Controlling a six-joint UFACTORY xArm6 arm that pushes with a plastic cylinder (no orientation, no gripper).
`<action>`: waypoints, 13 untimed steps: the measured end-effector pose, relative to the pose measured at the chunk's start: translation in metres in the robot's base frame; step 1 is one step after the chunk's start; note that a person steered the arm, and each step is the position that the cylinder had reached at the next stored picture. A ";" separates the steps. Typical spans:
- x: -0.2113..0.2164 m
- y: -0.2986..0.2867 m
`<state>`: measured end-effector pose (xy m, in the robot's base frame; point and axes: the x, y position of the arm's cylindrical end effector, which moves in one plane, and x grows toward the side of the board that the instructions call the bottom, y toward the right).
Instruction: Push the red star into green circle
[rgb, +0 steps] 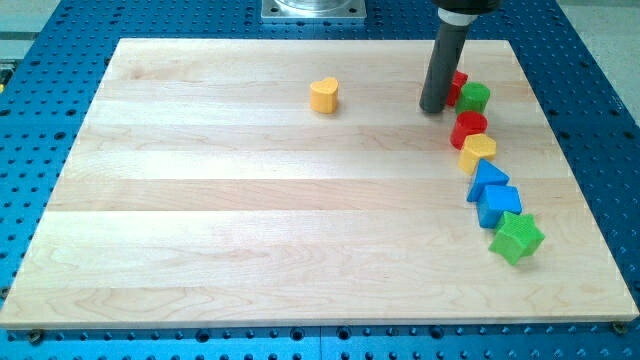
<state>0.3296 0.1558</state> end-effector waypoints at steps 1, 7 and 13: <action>-0.006 0.005; -0.100 0.015; -0.058 0.069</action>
